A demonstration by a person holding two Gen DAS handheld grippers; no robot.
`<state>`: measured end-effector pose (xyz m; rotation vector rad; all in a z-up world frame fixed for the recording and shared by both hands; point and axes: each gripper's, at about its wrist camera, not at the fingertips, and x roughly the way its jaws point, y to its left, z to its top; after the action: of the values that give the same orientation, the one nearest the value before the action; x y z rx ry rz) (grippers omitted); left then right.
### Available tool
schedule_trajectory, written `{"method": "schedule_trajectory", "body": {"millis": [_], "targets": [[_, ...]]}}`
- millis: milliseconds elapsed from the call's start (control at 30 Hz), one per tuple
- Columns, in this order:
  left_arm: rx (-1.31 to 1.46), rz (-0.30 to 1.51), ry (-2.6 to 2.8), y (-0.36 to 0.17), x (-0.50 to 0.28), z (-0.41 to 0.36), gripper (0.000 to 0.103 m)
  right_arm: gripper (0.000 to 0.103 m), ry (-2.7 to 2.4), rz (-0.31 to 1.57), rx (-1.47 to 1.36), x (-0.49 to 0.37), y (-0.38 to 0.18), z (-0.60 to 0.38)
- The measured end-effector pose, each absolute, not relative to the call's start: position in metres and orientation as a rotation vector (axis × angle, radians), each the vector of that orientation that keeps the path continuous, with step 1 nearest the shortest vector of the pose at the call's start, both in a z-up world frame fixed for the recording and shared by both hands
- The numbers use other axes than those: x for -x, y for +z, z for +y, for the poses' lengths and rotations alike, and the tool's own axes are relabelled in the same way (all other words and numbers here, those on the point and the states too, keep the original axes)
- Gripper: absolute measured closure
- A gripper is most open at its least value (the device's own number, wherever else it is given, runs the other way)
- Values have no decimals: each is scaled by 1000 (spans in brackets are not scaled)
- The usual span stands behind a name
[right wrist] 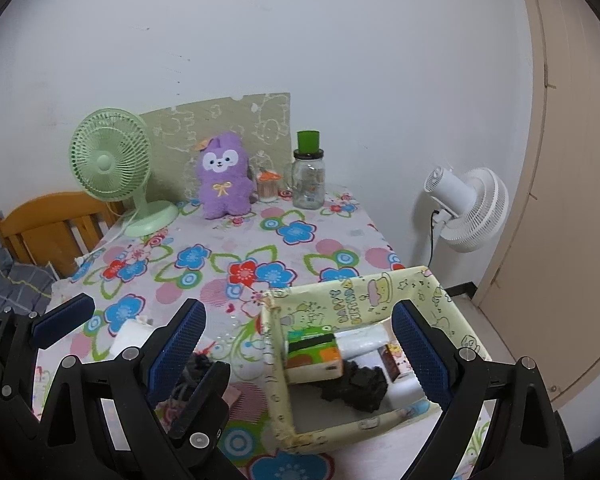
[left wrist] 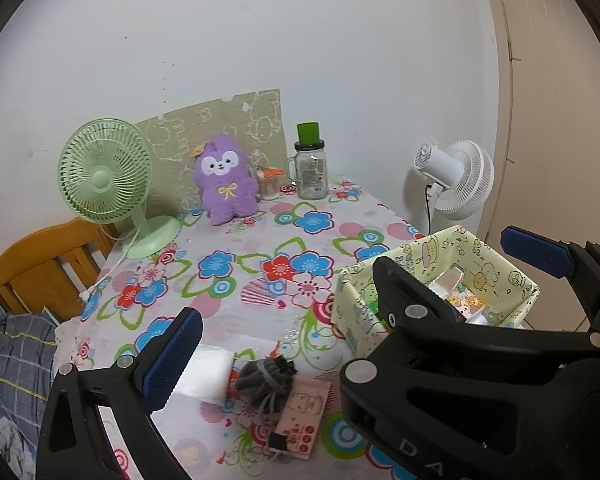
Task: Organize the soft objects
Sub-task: 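Withdraw both open tools from the paper box toward the white cloth pack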
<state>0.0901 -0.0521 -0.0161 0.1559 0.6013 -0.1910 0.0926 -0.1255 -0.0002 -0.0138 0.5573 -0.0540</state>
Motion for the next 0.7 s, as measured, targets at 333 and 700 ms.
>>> {"method": "schedule_trajectory", "body": {"millis": [333, 700], "targets": [[-150, 579, -176, -9, -79, -25, 0, 7, -27, 531, 30, -83, 7, -95], [-140, 575, -163, -9, -73, -1, 0, 7, 14, 529, 34, -79, 5, -72]]}}
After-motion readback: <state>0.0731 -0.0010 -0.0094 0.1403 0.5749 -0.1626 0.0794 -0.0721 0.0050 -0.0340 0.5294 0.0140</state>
